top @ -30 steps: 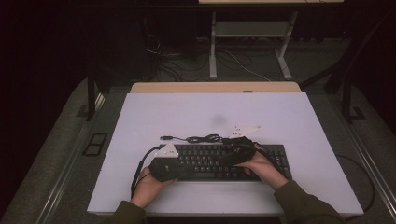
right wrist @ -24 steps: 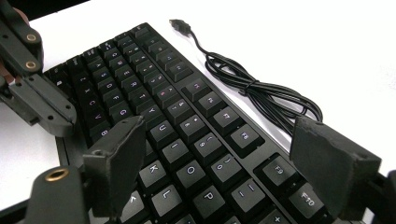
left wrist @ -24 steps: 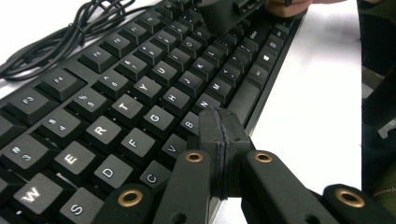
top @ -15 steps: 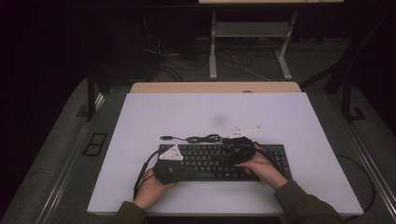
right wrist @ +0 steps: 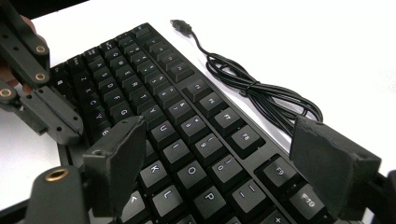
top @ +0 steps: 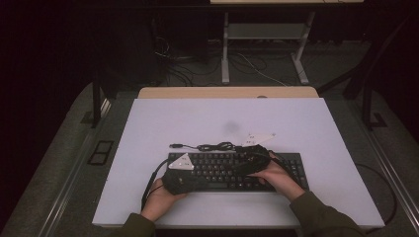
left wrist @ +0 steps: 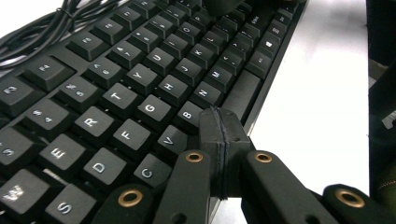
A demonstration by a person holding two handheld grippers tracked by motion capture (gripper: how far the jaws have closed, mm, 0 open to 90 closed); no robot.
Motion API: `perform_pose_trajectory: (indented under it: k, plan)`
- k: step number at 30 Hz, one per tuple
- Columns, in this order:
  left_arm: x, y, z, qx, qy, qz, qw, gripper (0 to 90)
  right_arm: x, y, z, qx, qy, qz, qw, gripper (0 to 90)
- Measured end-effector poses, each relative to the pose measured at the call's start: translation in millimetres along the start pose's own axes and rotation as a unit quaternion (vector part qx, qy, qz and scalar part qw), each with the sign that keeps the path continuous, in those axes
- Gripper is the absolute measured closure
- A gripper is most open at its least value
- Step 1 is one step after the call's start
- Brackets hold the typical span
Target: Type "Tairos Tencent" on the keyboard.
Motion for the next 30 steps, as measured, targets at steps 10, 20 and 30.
perform_pose_trajectory:
  k: [10,20,30]
  plan:
    - [13.1,-5.2,6.4,0.014,0.031,0.006,0.9994,83.7,3.4,3.3,2.1,0.0,0.012,-0.013,0.9998,18.4]
    - [19.5,-13.6,5.3,0.024,0.038,0.024,0.9987,64.1,10.2,11.2,3.3,-0.026,0.024,-0.019,0.9992,16.1]
    - [21.4,-21.2,4.2,0.025,0.048,0.054,0.997,41.0,18.9,11.0,1.0,-0.01,0.006,-0.014,0.9998,16.1]
Point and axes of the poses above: each handheld gripper's, and its own axes: x roughly backward along the jaws, z roughly out of its top, y roughly to its right, the point moved 6 cm from there along -x, roughly forward along the jaws, and after that the axes turned 2 degrees about -x, right-handed, at the moved point
